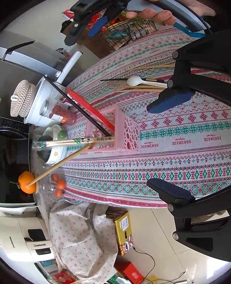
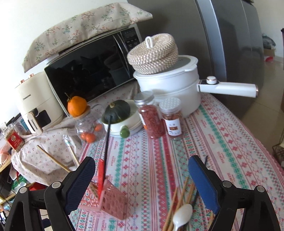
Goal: Organize utensils
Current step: 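Move the left tool to the white plastic spoon and grasp it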
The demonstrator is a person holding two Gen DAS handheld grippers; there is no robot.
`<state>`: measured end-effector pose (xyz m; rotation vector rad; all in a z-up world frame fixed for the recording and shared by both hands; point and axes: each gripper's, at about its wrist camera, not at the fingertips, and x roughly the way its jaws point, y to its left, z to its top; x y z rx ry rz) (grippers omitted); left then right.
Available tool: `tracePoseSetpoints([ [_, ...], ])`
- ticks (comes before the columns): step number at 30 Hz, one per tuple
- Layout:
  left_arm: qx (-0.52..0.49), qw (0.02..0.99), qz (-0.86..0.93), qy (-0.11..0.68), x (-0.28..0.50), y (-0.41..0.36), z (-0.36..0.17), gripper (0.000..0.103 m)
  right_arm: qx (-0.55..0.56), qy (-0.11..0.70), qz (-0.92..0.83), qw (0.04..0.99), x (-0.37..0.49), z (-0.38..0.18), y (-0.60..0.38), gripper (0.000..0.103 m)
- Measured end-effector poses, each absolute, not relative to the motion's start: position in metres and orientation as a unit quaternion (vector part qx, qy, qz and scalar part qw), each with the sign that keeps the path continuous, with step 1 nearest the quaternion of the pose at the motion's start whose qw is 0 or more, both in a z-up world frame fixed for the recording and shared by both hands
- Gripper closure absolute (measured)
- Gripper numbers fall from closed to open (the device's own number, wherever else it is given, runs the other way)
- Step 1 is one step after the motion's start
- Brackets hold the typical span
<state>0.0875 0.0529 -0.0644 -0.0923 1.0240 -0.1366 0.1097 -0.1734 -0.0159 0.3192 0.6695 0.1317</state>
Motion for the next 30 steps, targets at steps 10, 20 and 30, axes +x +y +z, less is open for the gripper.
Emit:
tracePoseSetpoints([
  [10,-0.021,0.855,-0.079,0.513,0.094,0.021,-0.082,0.025,0.113,0.456,0.027,0.882,0.111,-0.068,-0.212,0.011],
  [20,0.011,0.837,-0.128,0.532,0.098,-0.042,-0.103,0.025,0.109,0.554,0.0,0.825,0.107,-0.107,-0.256,0.011],
  [30,0.042,0.816,-0.187,0.545,0.14,-0.107,-0.117,0.045,0.082,0.573,-0.017,0.815,0.11,-0.116,-0.294,0.011],
])
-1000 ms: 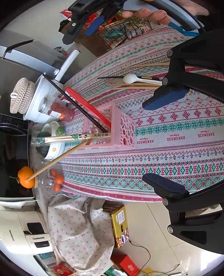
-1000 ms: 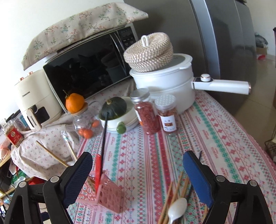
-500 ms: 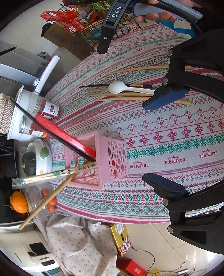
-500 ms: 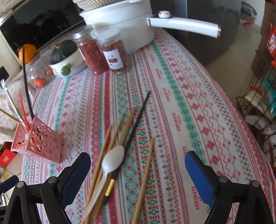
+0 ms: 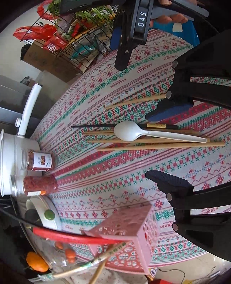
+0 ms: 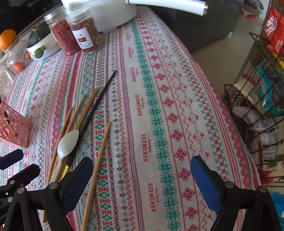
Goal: Organize utensils
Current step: 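Move the left tool to the white plastic spoon and grasp it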
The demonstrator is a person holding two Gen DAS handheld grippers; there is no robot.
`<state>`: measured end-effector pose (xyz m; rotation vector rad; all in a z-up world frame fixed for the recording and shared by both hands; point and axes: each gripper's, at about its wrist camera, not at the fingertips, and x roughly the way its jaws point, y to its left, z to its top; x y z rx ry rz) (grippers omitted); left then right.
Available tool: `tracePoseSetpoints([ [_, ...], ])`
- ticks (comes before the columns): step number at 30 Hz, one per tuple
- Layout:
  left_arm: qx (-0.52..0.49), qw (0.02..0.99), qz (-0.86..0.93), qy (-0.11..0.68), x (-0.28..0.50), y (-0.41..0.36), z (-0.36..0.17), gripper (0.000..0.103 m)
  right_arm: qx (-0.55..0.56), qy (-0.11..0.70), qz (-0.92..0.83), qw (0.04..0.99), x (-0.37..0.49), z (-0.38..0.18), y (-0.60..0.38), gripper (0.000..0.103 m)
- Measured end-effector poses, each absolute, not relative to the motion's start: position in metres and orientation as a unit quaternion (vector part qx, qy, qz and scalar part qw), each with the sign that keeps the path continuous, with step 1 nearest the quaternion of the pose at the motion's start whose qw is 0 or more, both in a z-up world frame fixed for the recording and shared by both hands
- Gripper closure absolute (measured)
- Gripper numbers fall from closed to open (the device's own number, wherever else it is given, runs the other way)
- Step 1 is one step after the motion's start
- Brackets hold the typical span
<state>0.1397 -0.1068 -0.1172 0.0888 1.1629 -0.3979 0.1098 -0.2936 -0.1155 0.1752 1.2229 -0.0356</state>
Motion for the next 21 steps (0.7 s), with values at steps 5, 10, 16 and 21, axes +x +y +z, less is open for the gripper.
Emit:
tracePoseSetpoints([
  [5,0.056,0.784,-0.2,0.585,0.171,-0.139,-0.133,0.048,0.113,0.586,-0.019,0.802,0.116,-0.121,-0.311,0.011],
  [10,0.089,0.755,-0.183,0.624,0.194,-0.158,-0.148,0.048,0.113,0.581,-0.03,0.805,0.121,-0.119,-0.32,0.011],
  [16,0.117,0.735,-0.172,0.646,0.207,-0.171,-0.161,0.066,0.116,0.586,-0.03,0.802,0.122,-0.122,-0.324,0.011],
  [21,0.121,0.74,-0.176,0.638,0.205,-0.17,-0.157,0.066,0.117,0.591,-0.032,0.798,0.125,-0.126,-0.324,0.011],
])
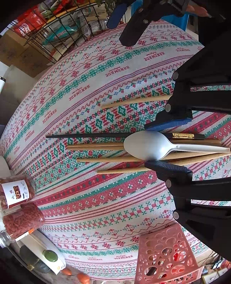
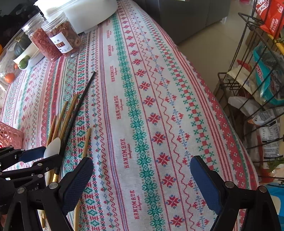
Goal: Organize utensils
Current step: 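Move the left tool to the white plastic spoon and grasp it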
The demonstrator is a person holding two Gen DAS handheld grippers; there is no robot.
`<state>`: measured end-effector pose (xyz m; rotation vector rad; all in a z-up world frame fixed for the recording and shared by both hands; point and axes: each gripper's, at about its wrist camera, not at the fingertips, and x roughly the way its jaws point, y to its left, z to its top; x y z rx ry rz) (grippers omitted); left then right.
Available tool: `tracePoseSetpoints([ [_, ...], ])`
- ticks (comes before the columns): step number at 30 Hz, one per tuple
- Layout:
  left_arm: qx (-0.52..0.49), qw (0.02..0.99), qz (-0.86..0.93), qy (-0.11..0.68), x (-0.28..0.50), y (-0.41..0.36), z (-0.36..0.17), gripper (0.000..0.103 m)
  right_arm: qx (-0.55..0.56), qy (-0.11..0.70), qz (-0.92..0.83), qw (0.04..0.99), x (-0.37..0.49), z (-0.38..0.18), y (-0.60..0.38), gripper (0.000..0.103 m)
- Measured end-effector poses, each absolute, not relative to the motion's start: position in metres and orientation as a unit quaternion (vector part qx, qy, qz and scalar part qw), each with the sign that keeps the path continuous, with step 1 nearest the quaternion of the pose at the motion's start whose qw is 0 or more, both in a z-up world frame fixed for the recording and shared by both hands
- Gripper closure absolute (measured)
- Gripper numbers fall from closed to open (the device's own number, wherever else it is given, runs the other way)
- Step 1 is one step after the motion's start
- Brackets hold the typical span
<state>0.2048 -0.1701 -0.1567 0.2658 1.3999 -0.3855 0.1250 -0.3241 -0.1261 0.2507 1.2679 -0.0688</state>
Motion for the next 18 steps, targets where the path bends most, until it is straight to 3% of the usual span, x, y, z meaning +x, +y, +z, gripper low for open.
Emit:
tracePoseSetpoints([
  [11,0.066,0.803,-0.207,0.555,0.151,-0.108,-0.09,0.066,0.106,0.612,-0.014,0.783,0.142,-0.14,-0.286,0.011],
  [18,0.023,0.824,-0.204,0.529,0.119,-0.058,-0.084,0.066,0.08,0.638,0.015,0.765,0.147,-0.158,-0.248,0.011],
])
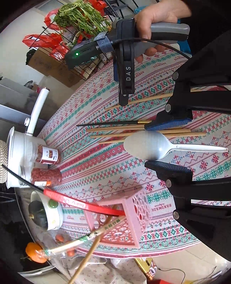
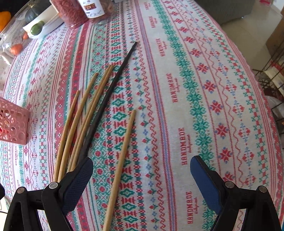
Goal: Organize utensils
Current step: 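Move the left tool to the white plastic spoon and grasp it, then carry the white spoon toward the pink basket with the left tool while the right tool grasps a wooden chopstick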
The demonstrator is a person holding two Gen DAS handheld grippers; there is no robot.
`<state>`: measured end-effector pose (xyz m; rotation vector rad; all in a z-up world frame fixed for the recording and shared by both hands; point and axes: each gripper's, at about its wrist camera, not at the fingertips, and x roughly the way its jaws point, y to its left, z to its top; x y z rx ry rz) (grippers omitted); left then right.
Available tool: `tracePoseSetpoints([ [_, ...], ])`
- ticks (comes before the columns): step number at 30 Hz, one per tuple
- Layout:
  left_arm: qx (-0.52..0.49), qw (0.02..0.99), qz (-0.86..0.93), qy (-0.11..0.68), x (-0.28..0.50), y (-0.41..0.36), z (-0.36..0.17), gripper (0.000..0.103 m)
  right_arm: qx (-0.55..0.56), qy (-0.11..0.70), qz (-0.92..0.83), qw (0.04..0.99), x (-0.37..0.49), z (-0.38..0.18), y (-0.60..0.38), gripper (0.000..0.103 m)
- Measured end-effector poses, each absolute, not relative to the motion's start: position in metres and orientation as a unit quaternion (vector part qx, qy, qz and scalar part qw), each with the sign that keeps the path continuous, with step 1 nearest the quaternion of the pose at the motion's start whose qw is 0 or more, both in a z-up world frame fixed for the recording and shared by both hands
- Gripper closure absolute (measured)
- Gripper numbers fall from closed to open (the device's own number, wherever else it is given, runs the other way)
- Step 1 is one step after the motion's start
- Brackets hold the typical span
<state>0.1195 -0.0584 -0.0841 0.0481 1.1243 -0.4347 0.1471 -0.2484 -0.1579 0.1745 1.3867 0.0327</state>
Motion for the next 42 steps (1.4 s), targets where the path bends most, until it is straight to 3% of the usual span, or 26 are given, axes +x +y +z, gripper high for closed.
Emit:
tracePoseSetpoints([
  [3,0.013,0.822,-0.202,0.532,0.114,-0.042,-0.09,0.066,0.061,0.648,0.018,0.759,0.146,-0.166,-0.237,0.013],
  [6,0.008,0.821,-0.209,0.532,0.106,-0.031,-0.088,0.066,0.046,0.652,0.014,0.757,0.144,-0.173,-0.229,0.029],
  [10,0.012,0.827,-0.213,0.52,0.094,-0.021,-0.081,0.066,0.011,0.642,0.011,0.767,0.141,-0.17,-0.218,0.065],
  [13,0.012,0.832,-0.214,0.511,0.087,-0.016,-0.075,0.066,0.007,0.64,0.022,0.768,0.138,-0.168,-0.209,0.084],
  [15,0.01,0.835,-0.214,0.508,0.084,-0.012,-0.073,0.066,0.005,0.639,0.028,0.769,0.138,-0.169,-0.203,0.09],
  [19,0.003,0.839,-0.206,0.503,0.082,-0.003,-0.071,0.066,0.029,0.632,0.033,0.774,0.139,-0.168,-0.197,0.097],
  [28,-0.024,0.879,-0.182,0.439,0.071,0.022,-0.039,0.066,0.08,0.546,0.058,0.832,0.123,-0.114,-0.203,0.097],
  [35,-0.069,0.93,-0.163,0.323,0.065,0.045,0.001,0.066,0.101,0.436,0.089,0.89,0.093,-0.054,-0.208,0.097],
  [42,-0.075,0.97,-0.129,0.194,0.077,0.046,0.023,0.066,0.106,0.377,0.112,0.913,0.085,-0.012,-0.197,0.097],
])
